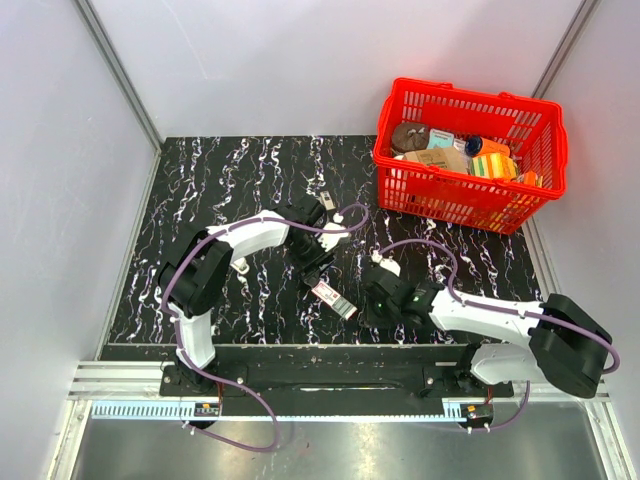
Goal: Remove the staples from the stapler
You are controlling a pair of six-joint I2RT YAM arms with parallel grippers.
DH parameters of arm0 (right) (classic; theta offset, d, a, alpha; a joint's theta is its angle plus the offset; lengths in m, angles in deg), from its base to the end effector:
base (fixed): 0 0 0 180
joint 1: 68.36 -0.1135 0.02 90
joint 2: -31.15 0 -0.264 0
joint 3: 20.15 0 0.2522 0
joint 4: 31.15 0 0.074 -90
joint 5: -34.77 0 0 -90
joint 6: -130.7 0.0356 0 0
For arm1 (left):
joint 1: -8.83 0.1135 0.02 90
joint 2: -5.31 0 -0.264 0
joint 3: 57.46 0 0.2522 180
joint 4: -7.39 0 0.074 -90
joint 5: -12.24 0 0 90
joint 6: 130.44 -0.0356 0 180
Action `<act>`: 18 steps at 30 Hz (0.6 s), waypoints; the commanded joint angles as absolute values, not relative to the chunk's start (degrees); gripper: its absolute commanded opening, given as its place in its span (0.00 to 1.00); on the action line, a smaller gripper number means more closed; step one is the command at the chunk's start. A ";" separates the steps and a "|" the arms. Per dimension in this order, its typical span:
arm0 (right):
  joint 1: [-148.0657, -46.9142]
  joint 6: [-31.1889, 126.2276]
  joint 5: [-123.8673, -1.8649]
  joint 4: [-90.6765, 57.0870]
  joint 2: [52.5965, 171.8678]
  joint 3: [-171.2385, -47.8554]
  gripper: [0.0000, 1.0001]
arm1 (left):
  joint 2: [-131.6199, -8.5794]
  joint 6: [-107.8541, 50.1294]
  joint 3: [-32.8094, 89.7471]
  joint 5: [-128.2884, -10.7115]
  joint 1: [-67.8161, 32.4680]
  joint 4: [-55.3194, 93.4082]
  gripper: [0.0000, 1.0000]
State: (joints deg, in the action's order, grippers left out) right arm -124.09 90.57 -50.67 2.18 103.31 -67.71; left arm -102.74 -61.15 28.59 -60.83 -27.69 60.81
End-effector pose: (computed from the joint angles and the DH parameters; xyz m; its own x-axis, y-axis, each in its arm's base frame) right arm 0.1299 0.1856 0.1670 -0.9192 0.0045 -0.3937 -0.1508 0.9197 0.3625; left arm 0.2854 -0.2243 0.1655 -0.5053 0.7952 -0.3351 0.8627 0.4747 -0.1746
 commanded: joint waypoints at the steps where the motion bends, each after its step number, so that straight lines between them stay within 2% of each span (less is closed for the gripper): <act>1: -122.95 94.67 -51.71 -2.09 102.25 -67.67 0.12 | -102.45 -60.83 28.81 -61.94 -27.56 60.52 0.65; 10: -120.22 96.60 -55.05 -5.35 107.44 -67.22 0.00 | -102.27 -60.48 28.02 -61.50 -27.65 60.26 0.65; 18: -118.55 98.36 -56.89 -5.70 107.52 -65.73 0.00 | -102.10 -60.22 27.05 -61.50 -27.65 59.38 0.65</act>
State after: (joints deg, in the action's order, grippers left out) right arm -119.61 96.54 -55.21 -4.02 107.27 -65.97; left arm -102.72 -60.91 28.26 -61.07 -27.69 60.26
